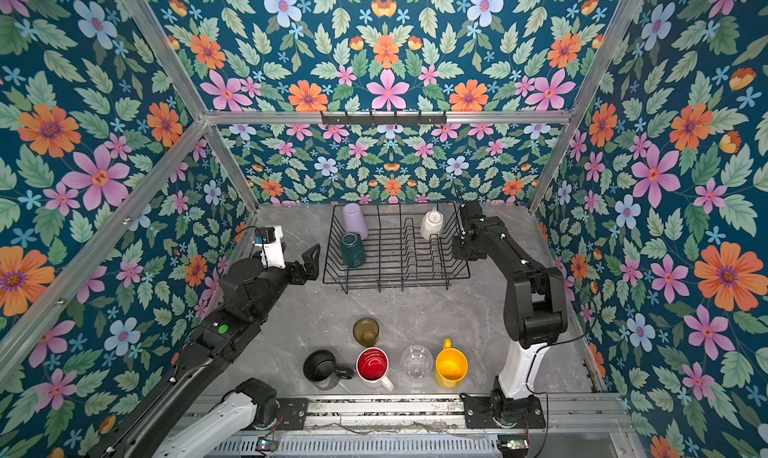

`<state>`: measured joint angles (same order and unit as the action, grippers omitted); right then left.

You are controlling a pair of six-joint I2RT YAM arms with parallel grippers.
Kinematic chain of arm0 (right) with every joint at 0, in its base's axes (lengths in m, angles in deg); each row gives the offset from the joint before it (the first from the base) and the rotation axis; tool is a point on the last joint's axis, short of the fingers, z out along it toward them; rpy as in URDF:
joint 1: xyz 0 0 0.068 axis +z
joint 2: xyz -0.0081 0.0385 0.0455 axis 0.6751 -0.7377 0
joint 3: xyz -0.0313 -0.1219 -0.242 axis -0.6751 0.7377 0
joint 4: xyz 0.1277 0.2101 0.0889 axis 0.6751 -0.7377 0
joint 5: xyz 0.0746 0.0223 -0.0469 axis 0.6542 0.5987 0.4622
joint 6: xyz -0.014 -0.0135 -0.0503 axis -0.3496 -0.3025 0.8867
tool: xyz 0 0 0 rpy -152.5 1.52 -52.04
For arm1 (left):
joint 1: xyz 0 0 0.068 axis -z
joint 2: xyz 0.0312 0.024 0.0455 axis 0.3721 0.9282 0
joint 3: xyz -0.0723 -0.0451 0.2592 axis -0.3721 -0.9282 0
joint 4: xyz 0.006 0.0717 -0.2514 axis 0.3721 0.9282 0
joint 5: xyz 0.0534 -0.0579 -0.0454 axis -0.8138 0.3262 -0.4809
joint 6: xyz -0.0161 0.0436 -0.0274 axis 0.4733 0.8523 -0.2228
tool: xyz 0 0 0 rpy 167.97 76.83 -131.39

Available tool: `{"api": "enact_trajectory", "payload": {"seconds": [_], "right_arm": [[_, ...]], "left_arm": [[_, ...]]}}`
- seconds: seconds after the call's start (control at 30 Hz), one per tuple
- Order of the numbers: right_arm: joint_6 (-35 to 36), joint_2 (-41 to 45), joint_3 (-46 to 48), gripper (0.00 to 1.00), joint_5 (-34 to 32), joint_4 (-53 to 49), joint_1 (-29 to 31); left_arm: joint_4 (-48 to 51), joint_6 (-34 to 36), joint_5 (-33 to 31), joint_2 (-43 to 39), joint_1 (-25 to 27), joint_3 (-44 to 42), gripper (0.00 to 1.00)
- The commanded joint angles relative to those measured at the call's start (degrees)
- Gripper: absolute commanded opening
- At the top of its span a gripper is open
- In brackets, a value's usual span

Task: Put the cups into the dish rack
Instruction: 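Lift the right gripper up and away from the white mug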

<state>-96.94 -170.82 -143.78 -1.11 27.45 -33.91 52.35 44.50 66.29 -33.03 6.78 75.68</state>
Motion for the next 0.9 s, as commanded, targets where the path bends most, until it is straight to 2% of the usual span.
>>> {"api": "enact_trajectory", "payload": {"seconds": [0.0, 0.13, 0.27, 0.5, 0.67, 0.8, 0.87], "right_arm": [[-2.3, 1.6, 2.4, 0.15, -2.5, -2.0, 0.0], [-3.2, 3.9, 5.9, 0.15, -2.1, -1.6, 0.8], [-4.4, 6.2, 8.5, 0.23, -0.5, -1.1, 1.2], [-4.3, 8.8, 6.6, 0.61, -1.7, -3.1, 1.2], [-1.2, 11.9, 1.7, 0.75, -0.7, -3.1, 1.3], [3.9, 10.6, -3.9, 0.95, 1.0, -1.7, 1.9], [6.4, 8.9, -6.7, 0.99, 1.3, -0.8, 1.9]], "left_arm": [[-1.2, 0.1, 0.8, 0.2, 0.1, 0.5, 1.0], [-1.6, -0.1, 1.1, 0.5, 0.0, 0.7, 1.0], [-1.8, -0.2, 1.5, 0.9, 0.0, 0.9, 1.0], [-1.7, -0.4, 2.1, 1.4, 0.0, 1.5, 1.0], [-1.2, -0.1, 1.4, 1.2, 0.0, 1.8, 1.0], [-0.2, 0.7, 0.3, 1.1, 0.1, 2.8, 1.0], [0.1, 0.8, 0.2, 1.1, 0.0, 3.3, 1.0]]}}
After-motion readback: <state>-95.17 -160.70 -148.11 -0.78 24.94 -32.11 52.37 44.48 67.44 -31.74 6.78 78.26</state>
